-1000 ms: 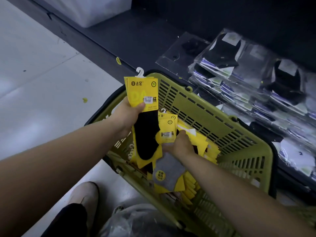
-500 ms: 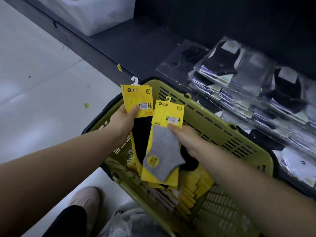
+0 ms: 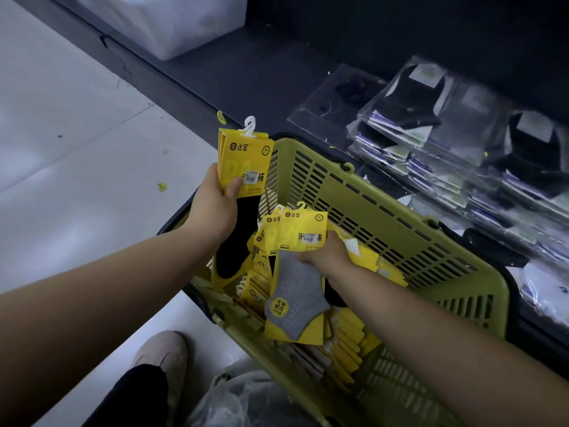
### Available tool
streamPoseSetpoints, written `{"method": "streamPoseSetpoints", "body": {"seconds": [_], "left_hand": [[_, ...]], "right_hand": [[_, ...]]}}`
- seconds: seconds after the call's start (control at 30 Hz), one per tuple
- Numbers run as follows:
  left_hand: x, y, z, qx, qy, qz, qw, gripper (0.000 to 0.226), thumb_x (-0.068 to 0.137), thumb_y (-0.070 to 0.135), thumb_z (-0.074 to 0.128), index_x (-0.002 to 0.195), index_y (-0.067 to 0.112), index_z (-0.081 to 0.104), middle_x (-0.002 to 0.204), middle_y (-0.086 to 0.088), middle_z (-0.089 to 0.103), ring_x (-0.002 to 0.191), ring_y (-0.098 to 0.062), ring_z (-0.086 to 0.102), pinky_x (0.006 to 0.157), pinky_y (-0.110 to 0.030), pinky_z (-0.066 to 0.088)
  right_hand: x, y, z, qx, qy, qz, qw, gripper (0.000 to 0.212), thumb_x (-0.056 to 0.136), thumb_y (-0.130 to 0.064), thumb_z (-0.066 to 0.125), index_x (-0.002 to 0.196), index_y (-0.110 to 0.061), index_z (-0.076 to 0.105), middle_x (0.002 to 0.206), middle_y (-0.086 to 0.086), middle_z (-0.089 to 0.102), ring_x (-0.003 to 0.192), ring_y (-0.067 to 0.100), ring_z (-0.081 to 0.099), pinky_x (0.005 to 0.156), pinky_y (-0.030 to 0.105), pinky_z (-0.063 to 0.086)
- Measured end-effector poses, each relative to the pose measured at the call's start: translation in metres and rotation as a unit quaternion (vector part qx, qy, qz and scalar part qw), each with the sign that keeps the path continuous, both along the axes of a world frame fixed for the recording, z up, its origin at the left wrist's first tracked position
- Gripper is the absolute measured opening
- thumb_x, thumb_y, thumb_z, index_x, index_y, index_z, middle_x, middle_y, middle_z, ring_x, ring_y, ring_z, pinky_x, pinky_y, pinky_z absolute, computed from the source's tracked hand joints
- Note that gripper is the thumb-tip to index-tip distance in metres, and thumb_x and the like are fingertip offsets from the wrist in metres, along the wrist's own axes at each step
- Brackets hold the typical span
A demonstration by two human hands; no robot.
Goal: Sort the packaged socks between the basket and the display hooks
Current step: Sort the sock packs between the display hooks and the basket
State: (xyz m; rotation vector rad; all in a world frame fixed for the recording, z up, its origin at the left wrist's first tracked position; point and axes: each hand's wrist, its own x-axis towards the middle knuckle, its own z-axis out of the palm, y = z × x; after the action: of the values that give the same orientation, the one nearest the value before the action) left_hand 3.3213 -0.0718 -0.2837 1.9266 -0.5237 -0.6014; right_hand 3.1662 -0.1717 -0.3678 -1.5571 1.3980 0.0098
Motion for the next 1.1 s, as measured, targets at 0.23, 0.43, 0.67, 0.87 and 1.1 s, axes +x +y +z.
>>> {"method": "streamPoseSetpoints", "body": {"seconds": [0.23,0.43,0.67,0.87,1.1], "left_hand": [[0.007,0.002,-0.002,-0.002,-0.012,-0.003,1.000,0.025,0.102,0.025,0.041,0.125,0.018,0.047,0.109,0.005,0.056,0.100,-0.018,0.053,0.087,-0.033,0.041],[0.008,0.002,-0.002,0.006,-0.028,-0.005,1.000,0.030,0.102,0.025,0.041,0.130,0.016,0.046,0.111,0.006,0.053,0.100,-0.015,0.049,0.085,-0.030,0.036],[0.012,0.007,-0.005,-0.049,0.130,0.004,0.990,0.035,0.102,0.030,0.041,0.135,0.018,0.045,0.128,0.000,0.060,0.117,-0.022,0.058,0.104,-0.044,0.044],[0.002,0.000,-0.002,-0.114,0.389,0.001,0.914,0.047,0.100,0.045,0.035,0.136,0.019,0.049,0.128,-0.005,0.064,0.109,-0.023,0.066,0.087,-0.040,0.053],[0.003,0.002,-0.013,-0.068,0.230,0.007,0.971,0.049,0.088,0.011,0.066,0.131,0.014,0.045,0.125,-0.007,0.062,0.107,-0.025,0.064,0.086,-0.041,0.055]], "right_hand": [[0.016,0.024,-0.003,-0.105,0.152,0.154,0.971,0.099,0.074,-0.046,0.076,0.144,-0.008,0.016,0.144,0.013,0.018,0.131,0.037,0.024,0.104,0.046,0.034],[0.019,0.032,0.005,-0.107,0.090,0.126,0.982,0.092,0.077,-0.015,0.078,0.143,-0.009,0.014,0.146,0.017,0.019,0.120,0.040,0.041,0.090,0.042,0.044],[-0.013,-0.019,0.071,0.029,-0.149,0.055,0.987,0.010,0.086,-0.011,0.065,0.093,-0.018,0.066,0.104,0.008,0.071,0.089,0.018,0.069,0.077,0.033,0.055],[0.000,-0.017,0.093,0.193,-0.358,-0.020,0.913,0.013,0.086,-0.001,0.058,0.090,-0.010,0.066,0.082,0.003,0.074,0.074,0.015,0.070,0.067,0.025,0.058],[0.025,-0.019,0.059,-0.136,-0.131,0.121,0.974,0.053,0.091,-0.036,0.058,0.134,-0.012,0.039,0.130,0.004,0.046,0.101,0.002,0.056,0.084,0.013,0.041]]}}
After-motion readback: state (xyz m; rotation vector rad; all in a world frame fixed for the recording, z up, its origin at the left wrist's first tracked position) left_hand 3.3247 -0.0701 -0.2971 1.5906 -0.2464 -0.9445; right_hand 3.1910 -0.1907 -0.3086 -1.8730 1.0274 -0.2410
